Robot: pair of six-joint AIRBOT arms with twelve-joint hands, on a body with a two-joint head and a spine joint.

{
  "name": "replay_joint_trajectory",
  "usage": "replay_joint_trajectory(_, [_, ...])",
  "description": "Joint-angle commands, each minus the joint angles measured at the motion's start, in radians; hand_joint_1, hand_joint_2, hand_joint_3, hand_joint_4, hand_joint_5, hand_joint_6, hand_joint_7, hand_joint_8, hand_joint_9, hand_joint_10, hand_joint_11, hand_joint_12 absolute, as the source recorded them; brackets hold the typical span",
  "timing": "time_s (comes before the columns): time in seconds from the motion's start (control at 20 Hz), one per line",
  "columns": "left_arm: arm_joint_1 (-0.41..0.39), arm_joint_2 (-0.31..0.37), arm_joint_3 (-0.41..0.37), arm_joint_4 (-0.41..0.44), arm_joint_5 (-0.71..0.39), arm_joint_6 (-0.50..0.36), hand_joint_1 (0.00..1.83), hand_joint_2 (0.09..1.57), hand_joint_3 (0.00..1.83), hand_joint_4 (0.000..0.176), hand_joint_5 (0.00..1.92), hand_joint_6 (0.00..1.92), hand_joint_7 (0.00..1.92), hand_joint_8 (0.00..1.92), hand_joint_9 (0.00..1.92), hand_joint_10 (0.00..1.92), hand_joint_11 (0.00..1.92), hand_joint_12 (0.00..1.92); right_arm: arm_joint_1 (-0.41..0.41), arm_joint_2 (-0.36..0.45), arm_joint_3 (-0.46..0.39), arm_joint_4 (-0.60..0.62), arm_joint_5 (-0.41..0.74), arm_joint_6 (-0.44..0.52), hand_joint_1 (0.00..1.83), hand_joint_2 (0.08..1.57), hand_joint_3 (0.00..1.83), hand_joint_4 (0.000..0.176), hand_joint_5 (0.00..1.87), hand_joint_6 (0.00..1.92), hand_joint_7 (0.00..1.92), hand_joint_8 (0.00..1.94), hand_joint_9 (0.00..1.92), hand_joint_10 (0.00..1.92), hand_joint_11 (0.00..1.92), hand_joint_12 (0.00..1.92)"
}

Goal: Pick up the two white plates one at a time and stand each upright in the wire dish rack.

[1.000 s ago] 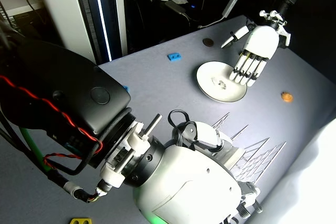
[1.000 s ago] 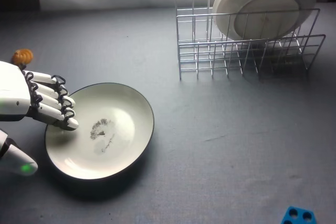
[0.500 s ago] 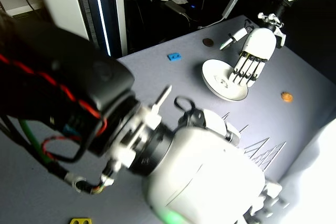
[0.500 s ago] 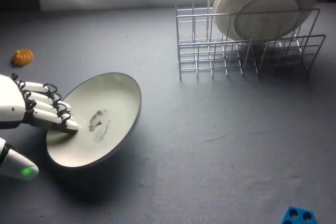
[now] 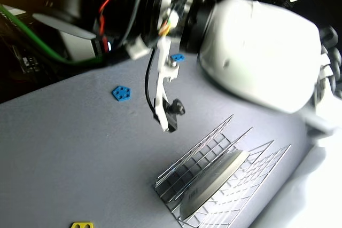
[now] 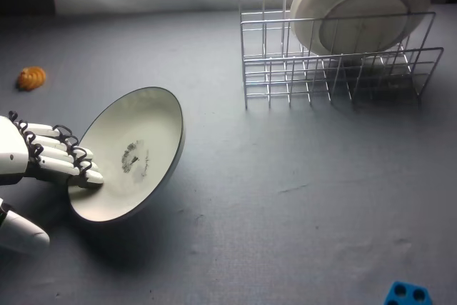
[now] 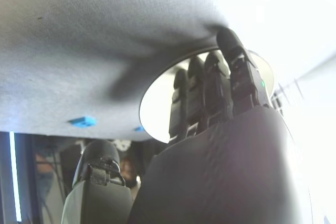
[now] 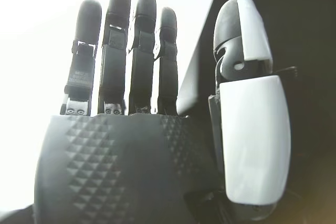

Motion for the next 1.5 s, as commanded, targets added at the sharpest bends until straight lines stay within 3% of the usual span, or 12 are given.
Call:
replay_joint_trajectory(0.0, [0.026,-0.033,-0.02,0.141,-0.014,-0.008,0.0,1.09,0.0,0.0,0.34,0.0,0.33,0.0,0.31,0.0,0.0,0.6,-0.007,0.01,-0.022,-0.053,0.101,-0.001,1.01,1.09,0.01,0.0,0.63,0.01,0.72,0.0,0.57,0.3,0.13,1.36])
replay_joint_trajectory(0.25, [0.026,-0.031,-0.021,0.14,-0.014,-0.008,0.0,1.09,0.0,0.0,0.35,0.01,0.35,0.0,0.32,0.0,0.0,0.63,-0.056,0.001,-0.126,-0.23,0.119,-0.019,1.0,1.1,0.0,0.0,0.6,0.0,0.69,0.0,0.58,0.25,0.15,1.29])
replay_joint_trajectory(0.4, [0.025,-0.032,-0.02,0.141,-0.014,-0.008,0.0,1.1,0.0,0.0,0.34,0.0,0.33,0.0,0.3,0.0,0.0,0.59,-0.084,-0.027,-0.132,-0.381,0.116,0.015,0.97,1.11,0.01,0.0,0.58,0.0,0.67,0.0,0.57,0.24,0.14,1.3])
replay_joint_trajectory(0.55, [0.025,-0.032,-0.021,0.142,-0.014,-0.008,0.0,1.11,0.0,0.0,0.35,0.01,0.33,0.01,0.29,0.01,0.0,0.52,-0.101,-0.041,-0.123,-0.646,0.122,0.246,0.93,1.12,0.01,0.0,0.43,0.0,0.48,0.0,0.44,0.16,0.01,1.3])
replay_joint_trajectory(0.65, [0.026,-0.031,-0.023,0.142,-0.014,-0.008,0.0,1.11,0.0,0.0,0.36,0.01,0.35,0.01,0.3,0.01,0.0,0.54,-0.113,-0.045,-0.101,-0.96,0.206,0.544,0.87,1.14,0.01,0.0,0.32,0.0,0.35,0.0,0.33,0.1,0.0,1.14])
replay_joint_trajectory(0.75, [0.026,-0.029,-0.024,0.142,-0.014,-0.008,0.0,1.11,0.0,0.0,0.36,0.0,0.34,0.0,0.3,0.0,0.0,0.57,-0.137,-0.054,-0.076,-1.188,0.301,0.757,0.87,1.13,0.0,0.0,0.23,0.0,0.25,0.0,0.24,0.04,0.0,0.96])
replay_joint_trajectory(0.85, [0.026,-0.029,-0.024,0.142,-0.014,-0.008,0.0,1.11,0.0,0.0,0.35,0.0,0.34,0.0,0.3,0.0,0.0,0.56,-0.162,-0.074,-0.063,-1.197,0.283,0.772,0.84,1.14,0.0,0.0,0.09,0.0,0.08,0.0,0.08,0.01,0.0,0.54])
replay_joint_trajectory(0.9, [0.026,-0.03,-0.024,0.142,-0.014,-0.008,0.0,1.11,0.0,0.0,0.37,0.0,0.37,0.0,0.33,0.0,0.01,0.61,-0.179,-0.086,-0.055,-1.197,0.265,0.774,0.81,1.14,0.0,0.0,0.02,0.0,0.02,0.0,0.02,0.0,0.0,0.19])
replay_joint_trajectory(0.95, [0.026,-0.03,-0.024,0.143,-0.014,-0.008,0.0,1.11,0.0,0.0,0.37,0.0,0.37,0.0,0.33,0.0,0.0,0.64,-0.2,-0.105,-0.042,-1.197,0.251,0.773,0.83,1.13,0.0,0.0,0.0,0.0,0.0,0.0,0.0,0.0,0.0,0.04])
replay_joint_trajectory(1.05, [0.026,-0.031,-0.024,0.143,-0.014,-0.008,0.0,1.11,0.0,0.0,0.37,0.0,0.36,0.0,0.31,0.0,0.0,0.6,-0.23,-0.136,-0.024,-1.191,0.217,0.77,1.07,0.96,0.0,0.0,0.0,0.0,0.0,0.0,0.0,0.0,0.0,0.0])
replay_joint_trajectory(1.15, [0.026,-0.031,-0.024,0.144,-0.014,-0.008,0.0,1.11,0.0,0.0,0.36,0.0,0.35,0.0,0.31,0.0,0.0,0.58,-0.27,-0.18,0.003,-1.069,0.193,0.644,1.05,0.87,0.0,0.0,0.0,0.0,0.0,0.0,0.0,0.0,0.0,0.0])
replay_joint_trajectory(1.45, [0.026,-0.031,-0.024,0.144,-0.011,-0.008,0.0,1.12,0.0,0.0,0.39,0.01,0.37,0.0,0.33,0.0,0.0,0.61,-0.323,-0.295,0.099,-1.017,0.192,0.57,1.03,0.94,0.02,0.0,0.0,0.0,0.0,0.0,0.0,0.0,0.0,0.0])
